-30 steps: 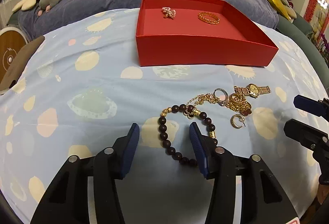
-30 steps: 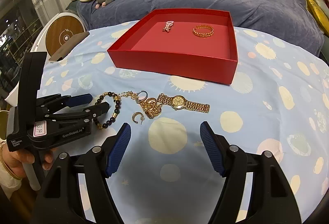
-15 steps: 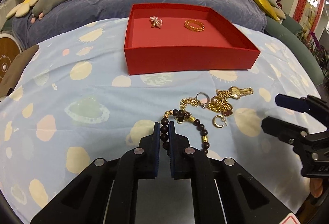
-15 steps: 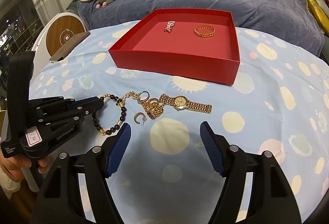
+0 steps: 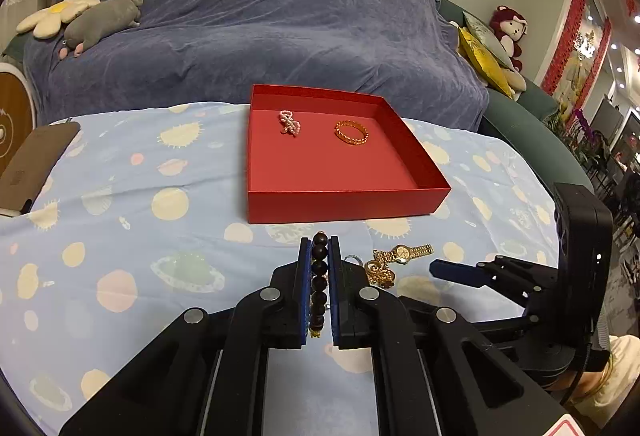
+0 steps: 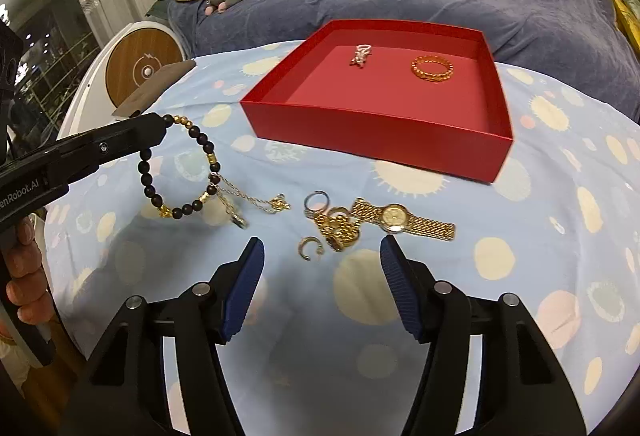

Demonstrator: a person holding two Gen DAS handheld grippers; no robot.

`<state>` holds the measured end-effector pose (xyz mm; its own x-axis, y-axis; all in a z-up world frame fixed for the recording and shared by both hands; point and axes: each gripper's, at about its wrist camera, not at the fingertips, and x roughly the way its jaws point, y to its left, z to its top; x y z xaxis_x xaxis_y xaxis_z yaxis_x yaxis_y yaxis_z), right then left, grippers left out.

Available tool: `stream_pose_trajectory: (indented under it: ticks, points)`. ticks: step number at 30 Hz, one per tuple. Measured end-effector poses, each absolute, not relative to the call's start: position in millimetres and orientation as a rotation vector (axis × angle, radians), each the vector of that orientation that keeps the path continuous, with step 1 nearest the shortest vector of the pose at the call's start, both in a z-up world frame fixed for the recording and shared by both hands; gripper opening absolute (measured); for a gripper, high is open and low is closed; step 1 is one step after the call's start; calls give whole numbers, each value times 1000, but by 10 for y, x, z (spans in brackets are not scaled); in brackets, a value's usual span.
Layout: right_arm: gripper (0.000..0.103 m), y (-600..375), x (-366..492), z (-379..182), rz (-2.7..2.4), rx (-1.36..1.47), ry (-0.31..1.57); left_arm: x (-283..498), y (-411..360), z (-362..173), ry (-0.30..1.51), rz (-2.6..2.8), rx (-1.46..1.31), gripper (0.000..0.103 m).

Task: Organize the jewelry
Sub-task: 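Grasp the dark bead bracelet with left tool while right tool grasps the gold chain pendant, then carry both pieces into the red box and open both tools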

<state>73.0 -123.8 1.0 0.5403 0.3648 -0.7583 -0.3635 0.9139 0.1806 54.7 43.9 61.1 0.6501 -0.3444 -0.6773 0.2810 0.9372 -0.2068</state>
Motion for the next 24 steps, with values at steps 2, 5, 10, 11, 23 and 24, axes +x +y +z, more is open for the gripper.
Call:
stream_pose_trajectory:
  ticks: [2,5,10,11,23,24]
  points:
    - [58,-1095,750,-2,461,-24,888,542,468,613,785,-356,-91,6]
    - [56,-891,798,-63,494,-63,879,534,497,598,791,-358,-96,6]
    - [43,-654,947,-233,532,-97,907,493,545,570,800,-364,-100,6]
    - [42,-622,958,-272,536,-110,913,485,558,565,802,-365,-101,6]
    - [1,-540,1074,-336,584,-78,909,420,714,530,818,-363,-127,6]
    - [1,-555,1064,-294,583,-74,898,429,727,517,822,-353,-126,6]
